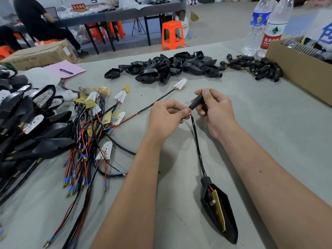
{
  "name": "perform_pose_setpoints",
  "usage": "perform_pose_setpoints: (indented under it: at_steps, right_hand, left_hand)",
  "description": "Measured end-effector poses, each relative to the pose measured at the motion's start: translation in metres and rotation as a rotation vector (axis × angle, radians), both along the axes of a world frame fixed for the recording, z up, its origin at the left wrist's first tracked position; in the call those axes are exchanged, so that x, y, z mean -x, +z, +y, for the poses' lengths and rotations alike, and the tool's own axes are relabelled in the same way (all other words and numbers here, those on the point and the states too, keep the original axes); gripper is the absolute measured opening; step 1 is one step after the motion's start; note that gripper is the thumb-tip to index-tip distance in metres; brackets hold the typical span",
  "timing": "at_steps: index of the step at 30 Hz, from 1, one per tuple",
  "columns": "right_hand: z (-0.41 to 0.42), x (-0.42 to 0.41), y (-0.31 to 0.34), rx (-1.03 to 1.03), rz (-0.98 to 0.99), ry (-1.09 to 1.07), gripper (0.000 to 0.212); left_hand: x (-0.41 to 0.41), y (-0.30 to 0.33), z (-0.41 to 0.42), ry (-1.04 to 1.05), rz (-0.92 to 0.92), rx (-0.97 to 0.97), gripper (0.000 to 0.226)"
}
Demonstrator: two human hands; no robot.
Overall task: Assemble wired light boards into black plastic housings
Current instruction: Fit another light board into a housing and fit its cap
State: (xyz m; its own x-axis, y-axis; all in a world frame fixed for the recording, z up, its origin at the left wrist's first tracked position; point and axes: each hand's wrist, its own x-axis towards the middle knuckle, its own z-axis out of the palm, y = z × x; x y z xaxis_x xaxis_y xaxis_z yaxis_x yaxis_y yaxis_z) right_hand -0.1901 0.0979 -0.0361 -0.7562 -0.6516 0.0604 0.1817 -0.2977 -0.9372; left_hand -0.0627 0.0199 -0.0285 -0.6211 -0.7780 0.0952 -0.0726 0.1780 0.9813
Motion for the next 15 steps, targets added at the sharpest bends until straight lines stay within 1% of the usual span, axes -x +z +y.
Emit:
perform_pose_setpoints:
  at_steps: [5,8,10,13,15]
  right_hand:
    - [-0.0033,0.0001,-0.0021,-0.018,0.040,-0.033,0.026]
    - [-0.0032,0.0007,-0.0024,-0.014,0.037,-0.055,0.026]
    - [-0.0020,0.0014,-0.0021,-0.004,0.031,-0.059,0.027]
    - [-0.0001,0.0021,-0.0012,0.035,-0.025,-0.035,0.028]
    - [0.0002,0.0021,-0.0007,0.048,-0.051,-0.027,0.029]
  left_hand:
    - [-0.0002,-0.0015,-0.0004,0.032,-0.033,0.146,0.007]
    - [0.0002,-0.0008,0.0005,0.037,0.007,0.170,0.007]
    - [0.0020,0.0001,0.0018,0.032,0.038,0.137,0.006]
    - [0.0041,0.0007,0.0054,0.035,0.074,0.032,0.002]
    - [0.0034,0.0014,0.0057,0.025,0.075,-0.044,0.006]
